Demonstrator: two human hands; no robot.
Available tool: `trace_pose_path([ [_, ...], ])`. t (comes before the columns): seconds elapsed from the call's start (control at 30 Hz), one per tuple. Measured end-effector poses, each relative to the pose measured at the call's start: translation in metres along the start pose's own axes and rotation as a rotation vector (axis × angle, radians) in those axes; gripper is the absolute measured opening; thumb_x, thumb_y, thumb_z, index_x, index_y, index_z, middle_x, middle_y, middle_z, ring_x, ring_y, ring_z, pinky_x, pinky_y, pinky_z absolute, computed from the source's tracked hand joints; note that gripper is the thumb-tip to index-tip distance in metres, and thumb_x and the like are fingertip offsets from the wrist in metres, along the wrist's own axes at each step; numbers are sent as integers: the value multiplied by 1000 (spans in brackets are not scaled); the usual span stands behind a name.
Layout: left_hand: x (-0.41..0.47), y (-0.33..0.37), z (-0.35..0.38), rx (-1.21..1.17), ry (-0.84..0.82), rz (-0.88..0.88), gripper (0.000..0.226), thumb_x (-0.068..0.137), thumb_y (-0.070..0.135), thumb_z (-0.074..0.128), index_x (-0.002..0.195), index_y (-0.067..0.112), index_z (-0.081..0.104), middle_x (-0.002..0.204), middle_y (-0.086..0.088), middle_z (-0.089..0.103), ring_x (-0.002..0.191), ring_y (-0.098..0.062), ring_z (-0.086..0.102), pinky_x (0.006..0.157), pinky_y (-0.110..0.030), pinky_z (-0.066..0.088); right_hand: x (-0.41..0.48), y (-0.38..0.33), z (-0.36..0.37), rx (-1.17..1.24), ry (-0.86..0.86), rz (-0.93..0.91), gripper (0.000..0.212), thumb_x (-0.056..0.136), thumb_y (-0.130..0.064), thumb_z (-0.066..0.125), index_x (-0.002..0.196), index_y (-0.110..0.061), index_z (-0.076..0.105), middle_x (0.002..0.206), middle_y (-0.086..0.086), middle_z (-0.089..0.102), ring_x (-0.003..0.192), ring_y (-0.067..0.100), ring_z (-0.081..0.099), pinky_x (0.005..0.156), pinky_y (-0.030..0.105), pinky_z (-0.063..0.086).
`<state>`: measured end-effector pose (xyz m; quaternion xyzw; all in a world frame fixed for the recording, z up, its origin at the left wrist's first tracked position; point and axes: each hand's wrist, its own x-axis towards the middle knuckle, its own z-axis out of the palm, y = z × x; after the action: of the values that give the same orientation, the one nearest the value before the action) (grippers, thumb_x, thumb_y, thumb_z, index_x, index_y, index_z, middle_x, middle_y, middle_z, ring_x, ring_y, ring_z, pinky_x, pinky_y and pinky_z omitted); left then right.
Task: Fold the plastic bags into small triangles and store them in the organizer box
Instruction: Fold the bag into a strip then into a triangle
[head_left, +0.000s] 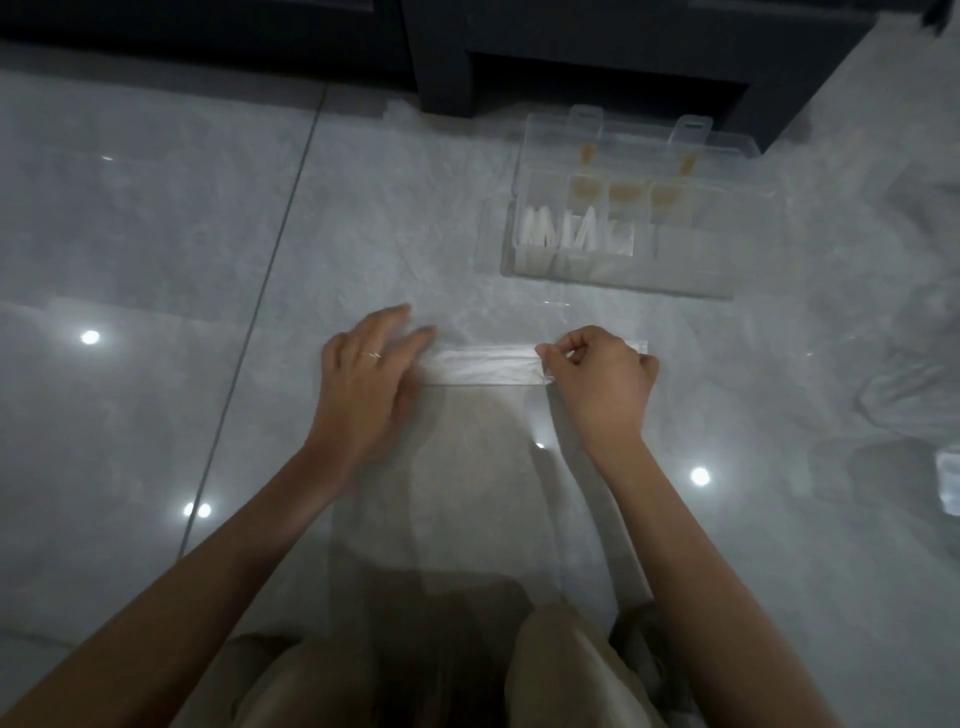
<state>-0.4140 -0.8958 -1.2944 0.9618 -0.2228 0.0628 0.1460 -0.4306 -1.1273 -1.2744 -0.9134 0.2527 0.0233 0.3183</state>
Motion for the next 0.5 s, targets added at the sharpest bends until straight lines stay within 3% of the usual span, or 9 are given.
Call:
trace_pose_path([
  [0.1,-9,2,3,120,-183,240,57,97,39,33,144,8,41,152,-11,37,141,-20,26,113,-44,12,-1,-2,-1,-20,0,-8,17,87,-40,64,82,-24,63,67,-13,55,76,11,59,74,25,13],
  [0.23,-17,0,5,159,-296,141,72,100,54,14,148,4,33,156,-11,28,144,-15,20,116,-47,4,0,-4,-3,-28,0,-1,16,87,-39,64,79,-25,61,69,-12,55,81,14,61,74,25,13],
  [0.5,-20,-3,3,152,-266,57,72,100,55,15,149,5,30,156,-10,28,144,-12,17,117,-47,-2,-1,-5,-3,-15,14,16,17,87,-38,64,79,-25,59,68,-13,53,82,15,61,76,24,14],
])
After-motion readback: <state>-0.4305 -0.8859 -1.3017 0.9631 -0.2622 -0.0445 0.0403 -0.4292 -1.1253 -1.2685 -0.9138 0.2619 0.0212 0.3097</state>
